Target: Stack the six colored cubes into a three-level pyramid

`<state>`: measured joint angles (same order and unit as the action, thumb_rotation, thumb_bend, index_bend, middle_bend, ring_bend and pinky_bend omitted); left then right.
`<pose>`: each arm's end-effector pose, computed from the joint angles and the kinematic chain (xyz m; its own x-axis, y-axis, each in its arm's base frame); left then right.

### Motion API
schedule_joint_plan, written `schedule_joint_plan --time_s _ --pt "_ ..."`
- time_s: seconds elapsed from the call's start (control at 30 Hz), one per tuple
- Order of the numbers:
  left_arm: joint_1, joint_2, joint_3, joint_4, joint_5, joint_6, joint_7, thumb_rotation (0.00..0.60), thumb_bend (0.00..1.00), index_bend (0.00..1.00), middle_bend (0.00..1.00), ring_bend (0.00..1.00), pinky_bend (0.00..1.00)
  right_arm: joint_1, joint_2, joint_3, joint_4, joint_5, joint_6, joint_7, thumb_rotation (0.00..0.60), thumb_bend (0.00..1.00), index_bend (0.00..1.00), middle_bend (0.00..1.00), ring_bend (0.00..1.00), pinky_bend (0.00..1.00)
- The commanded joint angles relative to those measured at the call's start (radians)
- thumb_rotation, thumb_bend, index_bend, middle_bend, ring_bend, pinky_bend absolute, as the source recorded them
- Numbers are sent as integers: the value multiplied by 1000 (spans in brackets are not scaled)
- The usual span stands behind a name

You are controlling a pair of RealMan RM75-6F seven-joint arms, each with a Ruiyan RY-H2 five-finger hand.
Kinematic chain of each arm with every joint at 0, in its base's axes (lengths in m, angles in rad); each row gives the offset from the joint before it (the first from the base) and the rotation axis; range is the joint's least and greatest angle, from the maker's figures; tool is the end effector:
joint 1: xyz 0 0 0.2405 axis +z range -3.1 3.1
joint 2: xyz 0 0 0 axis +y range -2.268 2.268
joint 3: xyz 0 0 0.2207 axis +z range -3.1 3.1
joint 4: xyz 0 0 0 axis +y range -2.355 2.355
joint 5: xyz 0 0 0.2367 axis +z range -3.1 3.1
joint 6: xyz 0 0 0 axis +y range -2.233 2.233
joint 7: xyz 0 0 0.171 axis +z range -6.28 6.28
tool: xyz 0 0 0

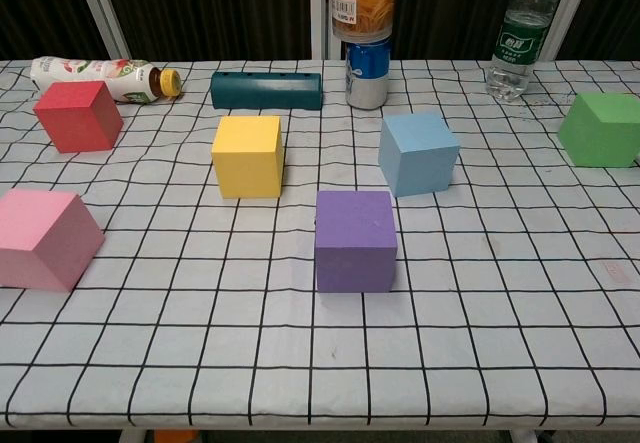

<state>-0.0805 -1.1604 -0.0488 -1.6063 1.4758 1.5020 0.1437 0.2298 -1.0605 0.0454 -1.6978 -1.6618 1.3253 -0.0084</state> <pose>-0.2894 0.2057 0.1111 0.4904 -0.0066 0.8715 0.8714 0.0192 -0.4902 -0.2311 -0.2363 0.0914 0.4304 -0.1018 0.8969 -0.8717 -0.3047 0.3837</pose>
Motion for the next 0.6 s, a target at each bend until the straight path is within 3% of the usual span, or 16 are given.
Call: schedule_joint_plan --time_s 0.03,0.3,0.6 --pt "0 0 -1 0 -1 1 -1 600 0 152 138 46 80 65 5 -11 -38 -55 -69 36 598 51 0 217 82 185" --pt "1 -5 2 7 -2 -4 -7 600 0 152 138 46 80 228 -95 9 -65 -70 -254 109 563 44 0 240 82 185" --pt "-2 -10 -1 27 -6 -9 -29 600 0 152 138 46 81 346 -277 59 -33 73 -414 29 528 0 0 177 79 185"
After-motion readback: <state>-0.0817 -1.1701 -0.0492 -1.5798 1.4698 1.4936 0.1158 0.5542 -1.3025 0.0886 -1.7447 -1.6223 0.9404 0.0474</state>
